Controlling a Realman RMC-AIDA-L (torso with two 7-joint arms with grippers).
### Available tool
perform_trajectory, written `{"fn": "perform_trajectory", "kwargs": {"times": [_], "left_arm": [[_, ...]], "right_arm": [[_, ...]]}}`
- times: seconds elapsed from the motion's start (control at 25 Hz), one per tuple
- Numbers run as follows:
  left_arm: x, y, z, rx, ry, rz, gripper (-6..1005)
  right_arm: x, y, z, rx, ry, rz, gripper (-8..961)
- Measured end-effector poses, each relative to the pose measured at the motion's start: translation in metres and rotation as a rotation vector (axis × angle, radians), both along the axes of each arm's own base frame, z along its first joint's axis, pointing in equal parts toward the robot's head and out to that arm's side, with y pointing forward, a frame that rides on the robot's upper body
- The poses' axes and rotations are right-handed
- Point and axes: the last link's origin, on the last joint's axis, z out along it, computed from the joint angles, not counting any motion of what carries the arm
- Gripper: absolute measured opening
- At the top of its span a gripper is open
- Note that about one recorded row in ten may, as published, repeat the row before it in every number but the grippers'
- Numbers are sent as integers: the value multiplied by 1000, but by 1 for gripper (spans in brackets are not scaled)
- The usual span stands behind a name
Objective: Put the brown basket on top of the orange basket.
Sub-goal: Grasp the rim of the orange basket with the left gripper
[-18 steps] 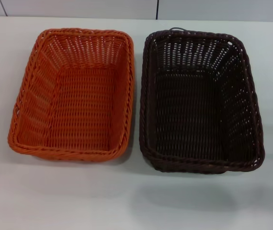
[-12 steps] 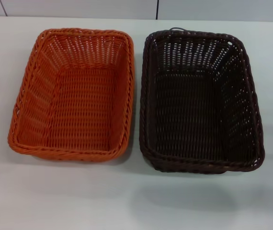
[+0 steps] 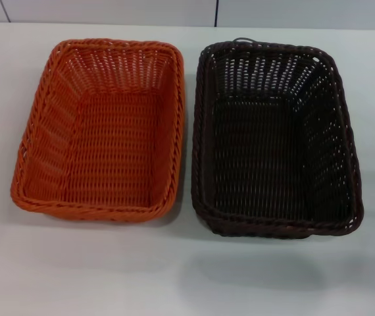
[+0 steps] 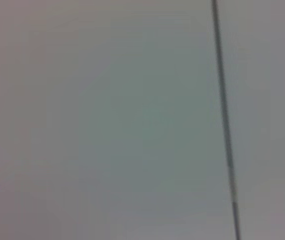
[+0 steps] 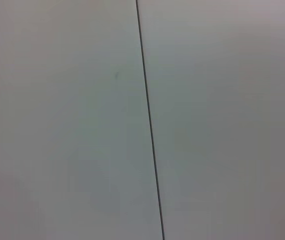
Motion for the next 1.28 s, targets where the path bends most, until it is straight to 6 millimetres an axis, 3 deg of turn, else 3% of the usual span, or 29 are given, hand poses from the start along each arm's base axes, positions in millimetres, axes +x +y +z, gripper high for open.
{"fn": "perform_trajectory", "kwargs": {"times": [0.08,0.12,0.24,0.28,0.44,0.48,0.6,0.8,0.92,1.28], "left_arm": [[20,17,17,-80,8,24,833],[20,17,17,-80,8,24,833],[50,29,34,-193,7,80,833],[67,30,39,-255,8,109,832],[86,27,43,-320,11,142,832],[107,22,45,-426,-7,193,832],[123,18,45,-513,-41,222,832],[134,9,36,-640,-77,247,832],[138,-1,21,-738,-151,236,832],[125,-5,-6,-829,-182,278,831]], "right_arm": [[0,0,-1,-6,-1,-2,728],[0,0,-1,-6,-1,-2,727],[1,-1,-1,-10,-2,-6,725],[2,-2,-2,-12,-3,-10,724],[3,-1,-3,-23,-1,-15,722],[4,1,-4,-32,0,-18,721],[4,2,-5,-38,1,-19,719],[5,3,-6,-49,2,-25,716],[6,3,-6,-50,2,-30,714],[6,3,-5,-51,3,-32,708]]}}
